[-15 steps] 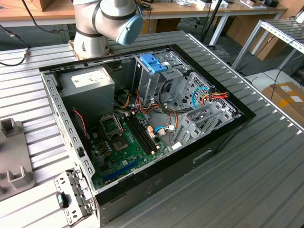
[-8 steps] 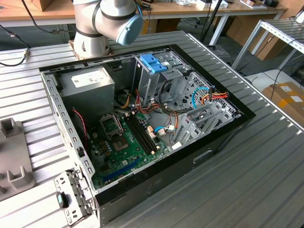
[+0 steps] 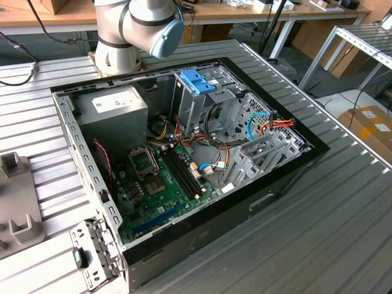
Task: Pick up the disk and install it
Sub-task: 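Pick up the disk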
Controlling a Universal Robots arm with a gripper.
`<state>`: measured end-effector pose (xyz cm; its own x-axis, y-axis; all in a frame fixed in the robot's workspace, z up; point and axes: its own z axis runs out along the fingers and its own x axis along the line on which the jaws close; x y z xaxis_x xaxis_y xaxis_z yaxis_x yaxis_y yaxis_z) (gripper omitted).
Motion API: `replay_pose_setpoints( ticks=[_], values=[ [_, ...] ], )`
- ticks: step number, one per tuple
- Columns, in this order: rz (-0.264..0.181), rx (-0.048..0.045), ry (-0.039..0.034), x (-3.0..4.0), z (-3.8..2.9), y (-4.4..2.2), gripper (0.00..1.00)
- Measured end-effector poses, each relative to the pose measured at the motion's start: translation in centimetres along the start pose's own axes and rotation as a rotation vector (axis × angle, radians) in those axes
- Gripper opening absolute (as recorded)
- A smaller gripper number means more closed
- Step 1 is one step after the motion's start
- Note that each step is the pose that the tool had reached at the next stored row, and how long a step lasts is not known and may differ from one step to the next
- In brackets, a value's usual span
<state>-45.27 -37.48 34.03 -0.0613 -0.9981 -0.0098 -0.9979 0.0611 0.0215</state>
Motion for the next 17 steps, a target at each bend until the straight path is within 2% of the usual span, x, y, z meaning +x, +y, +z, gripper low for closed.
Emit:
replay_pose_setpoints(
  ticks=[17],
  values=[
    [0.000, 0.0000, 0.0000, -0.18, 0.39, 0.09, 0.60]
  ],
)
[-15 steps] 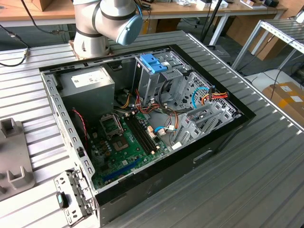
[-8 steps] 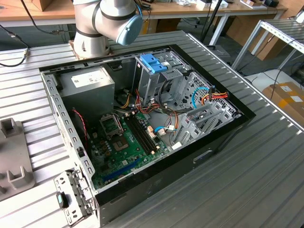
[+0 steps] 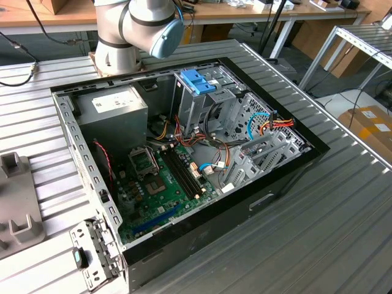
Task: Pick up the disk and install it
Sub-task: 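Pick up the disk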
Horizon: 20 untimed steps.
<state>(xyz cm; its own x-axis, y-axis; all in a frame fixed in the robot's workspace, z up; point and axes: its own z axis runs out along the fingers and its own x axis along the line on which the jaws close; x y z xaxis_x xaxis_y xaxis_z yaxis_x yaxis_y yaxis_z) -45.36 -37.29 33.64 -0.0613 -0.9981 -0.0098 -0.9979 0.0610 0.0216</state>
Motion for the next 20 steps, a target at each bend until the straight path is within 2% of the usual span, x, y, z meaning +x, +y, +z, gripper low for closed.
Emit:
replay_pose_setpoints(
  ticks=[15, 20],
  values=[
    [0.000, 0.0000, -0.0001, -0.19, 0.32, 0.08, 0.60],
    [0.000, -0.0001, 0.0000, -0.63, 0.46, 0.16, 0.60]
  ],
)
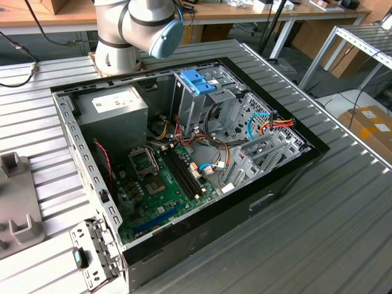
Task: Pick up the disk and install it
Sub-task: 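Pick up the disk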
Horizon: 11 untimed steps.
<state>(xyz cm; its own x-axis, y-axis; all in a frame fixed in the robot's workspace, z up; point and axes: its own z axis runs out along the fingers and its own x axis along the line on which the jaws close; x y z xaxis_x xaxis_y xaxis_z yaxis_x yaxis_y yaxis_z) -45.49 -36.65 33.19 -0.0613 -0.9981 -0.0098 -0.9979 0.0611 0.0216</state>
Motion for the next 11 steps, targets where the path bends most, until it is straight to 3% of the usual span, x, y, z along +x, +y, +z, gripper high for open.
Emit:
replay_pose_setpoints(
  ticks=[6, 11],
  values=[
    [0.000, 0.0002, 0.0000, -1.09, 0.28, 0.32, 0.60],
    [0.000, 0.0020, -0.0001, -1.19, -0.02, 0.36, 0.60]
  ],
)
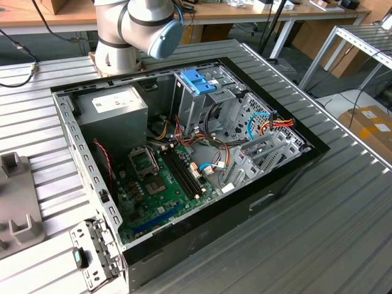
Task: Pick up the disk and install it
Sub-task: 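Pick up the disk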
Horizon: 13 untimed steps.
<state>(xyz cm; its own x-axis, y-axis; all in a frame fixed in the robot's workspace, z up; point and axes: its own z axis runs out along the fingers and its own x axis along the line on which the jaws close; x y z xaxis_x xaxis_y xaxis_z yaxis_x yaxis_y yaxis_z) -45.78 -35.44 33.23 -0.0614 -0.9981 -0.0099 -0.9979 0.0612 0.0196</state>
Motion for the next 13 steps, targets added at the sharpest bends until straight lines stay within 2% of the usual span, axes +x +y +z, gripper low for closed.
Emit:
replay_pose_setpoints(
  ticks=[2, 5, 8, 10, 13],
  values=[
    [0.000, 0.0009, -0.0002, -0.21, -0.06, 0.06, 0.60],
    [0.000, 0.0008, -0.0002, -0.95, -0.05, 0.29, 0.60],
    [0.000, 0.0006, -0.0018, -1.71, 0.05, 0.78, 0.60],
    [0.000, 0.0004, -0.0031, -1.82, 0.24, 1.29, 0.60],
    [0.000, 0.0005, -0.0035, -1.87, 0.75, 1.44, 0.60]
  ],
)
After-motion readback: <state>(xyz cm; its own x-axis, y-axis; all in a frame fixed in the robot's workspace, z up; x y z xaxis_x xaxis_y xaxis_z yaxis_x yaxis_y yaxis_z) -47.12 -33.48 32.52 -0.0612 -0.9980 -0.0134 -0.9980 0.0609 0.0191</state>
